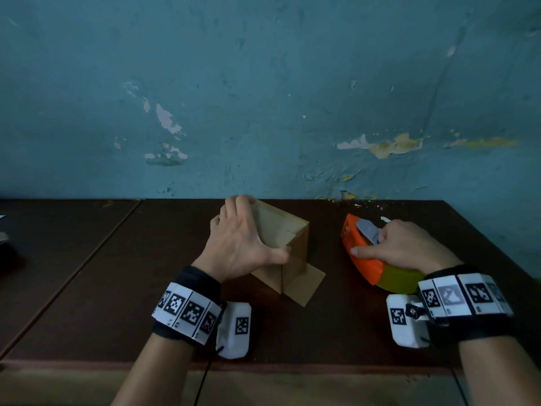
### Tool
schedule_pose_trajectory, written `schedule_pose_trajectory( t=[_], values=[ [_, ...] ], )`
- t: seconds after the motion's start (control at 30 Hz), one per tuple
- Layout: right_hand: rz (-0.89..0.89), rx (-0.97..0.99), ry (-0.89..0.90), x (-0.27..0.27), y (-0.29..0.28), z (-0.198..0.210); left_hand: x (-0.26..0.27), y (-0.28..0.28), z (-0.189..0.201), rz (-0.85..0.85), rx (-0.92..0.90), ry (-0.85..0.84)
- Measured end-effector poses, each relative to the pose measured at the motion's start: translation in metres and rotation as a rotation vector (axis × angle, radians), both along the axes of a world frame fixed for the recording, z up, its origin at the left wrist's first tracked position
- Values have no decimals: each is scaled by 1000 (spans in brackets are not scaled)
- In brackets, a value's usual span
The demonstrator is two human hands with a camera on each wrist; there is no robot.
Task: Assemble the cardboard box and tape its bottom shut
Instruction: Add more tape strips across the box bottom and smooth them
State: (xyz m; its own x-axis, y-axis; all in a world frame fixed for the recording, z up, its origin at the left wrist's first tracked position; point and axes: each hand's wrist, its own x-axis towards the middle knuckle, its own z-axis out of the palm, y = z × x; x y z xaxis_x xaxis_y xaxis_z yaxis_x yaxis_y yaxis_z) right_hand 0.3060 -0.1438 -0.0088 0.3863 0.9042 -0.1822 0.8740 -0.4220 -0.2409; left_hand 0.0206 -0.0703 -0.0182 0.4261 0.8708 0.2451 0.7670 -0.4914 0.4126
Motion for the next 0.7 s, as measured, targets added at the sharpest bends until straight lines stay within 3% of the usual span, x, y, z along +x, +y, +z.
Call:
schedule_pose_trajectory(
  t=[0.3,0.63,0.7],
  values=[
    [-3,-1,-10,-3,-2,2,-8,2,4,-63,-143,55],
    [-74,63,36,-9,-9,15,-15,-1,3,-222,-200,-59],
    [-98,146,135,-4,-12,18,-18,-3,5,-282,-175,-76]
  ],
)
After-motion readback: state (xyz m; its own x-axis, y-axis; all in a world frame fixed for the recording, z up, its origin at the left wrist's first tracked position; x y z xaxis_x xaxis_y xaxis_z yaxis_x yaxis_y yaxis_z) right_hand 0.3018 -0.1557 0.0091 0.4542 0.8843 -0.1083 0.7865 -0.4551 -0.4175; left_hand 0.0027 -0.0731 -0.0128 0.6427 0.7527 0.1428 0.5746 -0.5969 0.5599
